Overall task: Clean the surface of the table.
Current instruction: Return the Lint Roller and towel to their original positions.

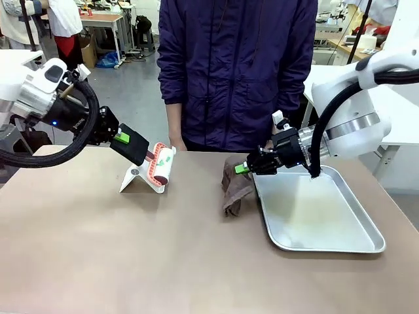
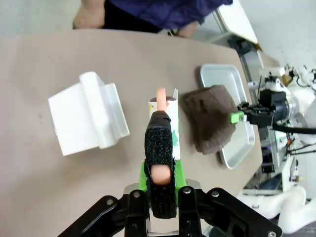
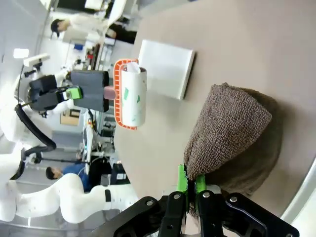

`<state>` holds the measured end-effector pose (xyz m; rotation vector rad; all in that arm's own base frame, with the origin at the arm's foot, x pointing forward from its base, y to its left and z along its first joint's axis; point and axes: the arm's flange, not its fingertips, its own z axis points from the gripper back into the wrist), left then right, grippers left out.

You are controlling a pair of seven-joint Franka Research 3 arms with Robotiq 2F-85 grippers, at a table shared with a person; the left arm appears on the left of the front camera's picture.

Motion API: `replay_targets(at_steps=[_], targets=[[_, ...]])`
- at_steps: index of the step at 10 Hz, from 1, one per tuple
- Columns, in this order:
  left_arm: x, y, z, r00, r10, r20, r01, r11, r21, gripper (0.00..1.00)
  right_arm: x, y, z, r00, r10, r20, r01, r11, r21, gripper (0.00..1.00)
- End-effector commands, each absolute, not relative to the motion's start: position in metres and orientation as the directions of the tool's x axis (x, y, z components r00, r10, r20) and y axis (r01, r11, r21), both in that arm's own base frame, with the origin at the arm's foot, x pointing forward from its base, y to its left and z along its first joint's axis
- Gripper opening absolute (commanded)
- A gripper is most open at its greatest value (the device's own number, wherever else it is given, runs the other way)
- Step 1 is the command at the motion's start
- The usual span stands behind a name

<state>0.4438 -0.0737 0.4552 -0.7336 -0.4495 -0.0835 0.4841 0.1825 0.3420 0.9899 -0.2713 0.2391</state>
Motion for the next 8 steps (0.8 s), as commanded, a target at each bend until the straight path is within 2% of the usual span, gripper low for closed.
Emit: replay_targets(at_steps=[1,6,7,8], targets=[[0.438,-0.075,0.457,0.907,0.051,0.417,0.247,0.739,-0.627,0.22,0.481,0.185,0.341,0.940,0.100,0.326,-0.329,0.521,0.788,0.06],[0.438,-0.075,0.457,0.907,0.051,0.417,0.247,0.739,-0.627,0.22,0.482,0.183,0.340,0.941,0.089,0.325,-0.322,0.525,0.788,0.06],[0.442,-0.078,0.454,0.904,0.052,0.423,0.248,0.744,-0.621,0.22,0.490,0.197,0.342,0.925,0.145,0.350,-0.371,0.532,0.761,0.06],[0.453,-0.085,0.450,0.915,0.072,0.397,0.202,0.771,-0.604,0.22,0.498,0.209,0.338,0.927,0.128,0.352,-0.357,0.587,0.727,0.06]])
